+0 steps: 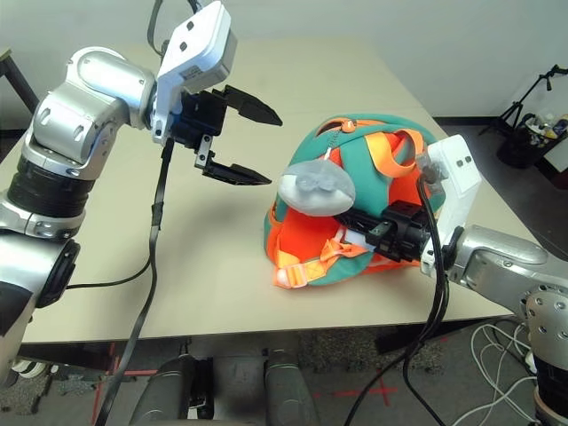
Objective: Put the pencil case into the backpack and zip it.
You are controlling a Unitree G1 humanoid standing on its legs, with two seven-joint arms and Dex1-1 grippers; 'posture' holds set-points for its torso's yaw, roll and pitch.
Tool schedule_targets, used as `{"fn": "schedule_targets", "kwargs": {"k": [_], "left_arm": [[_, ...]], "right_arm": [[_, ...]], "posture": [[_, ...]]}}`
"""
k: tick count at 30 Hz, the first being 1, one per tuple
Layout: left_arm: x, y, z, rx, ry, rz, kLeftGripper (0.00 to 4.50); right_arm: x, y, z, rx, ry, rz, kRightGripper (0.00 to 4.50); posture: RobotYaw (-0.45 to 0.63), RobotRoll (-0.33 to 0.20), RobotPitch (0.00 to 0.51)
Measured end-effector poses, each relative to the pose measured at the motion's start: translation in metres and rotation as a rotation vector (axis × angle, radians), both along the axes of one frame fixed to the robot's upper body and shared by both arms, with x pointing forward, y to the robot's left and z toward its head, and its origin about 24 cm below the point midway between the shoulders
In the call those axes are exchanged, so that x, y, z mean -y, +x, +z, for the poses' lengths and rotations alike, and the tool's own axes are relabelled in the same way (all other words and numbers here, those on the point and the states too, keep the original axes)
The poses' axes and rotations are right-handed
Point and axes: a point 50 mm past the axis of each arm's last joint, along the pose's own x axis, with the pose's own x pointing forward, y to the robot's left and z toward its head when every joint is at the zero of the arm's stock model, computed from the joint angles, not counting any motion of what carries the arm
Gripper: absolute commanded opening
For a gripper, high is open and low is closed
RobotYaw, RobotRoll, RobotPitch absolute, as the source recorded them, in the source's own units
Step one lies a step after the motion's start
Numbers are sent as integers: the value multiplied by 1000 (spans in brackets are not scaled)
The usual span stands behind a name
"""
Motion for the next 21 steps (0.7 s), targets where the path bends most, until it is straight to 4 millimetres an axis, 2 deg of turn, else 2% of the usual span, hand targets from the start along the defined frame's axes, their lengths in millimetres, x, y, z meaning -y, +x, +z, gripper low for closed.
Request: {"fn": "schedule_targets", "kwargs": {"k": [16,21], "left_arm": [[6,-10,3,-20,23,-62,4500],[15,-12,-4,-10,5,-61,4500]], "right_arm": [[1,7,-2,-3,3,14,123],[-1,10,-2,-2,-1,24,123]], "posture": [[-109,0,128],[-112,0,129]]}}
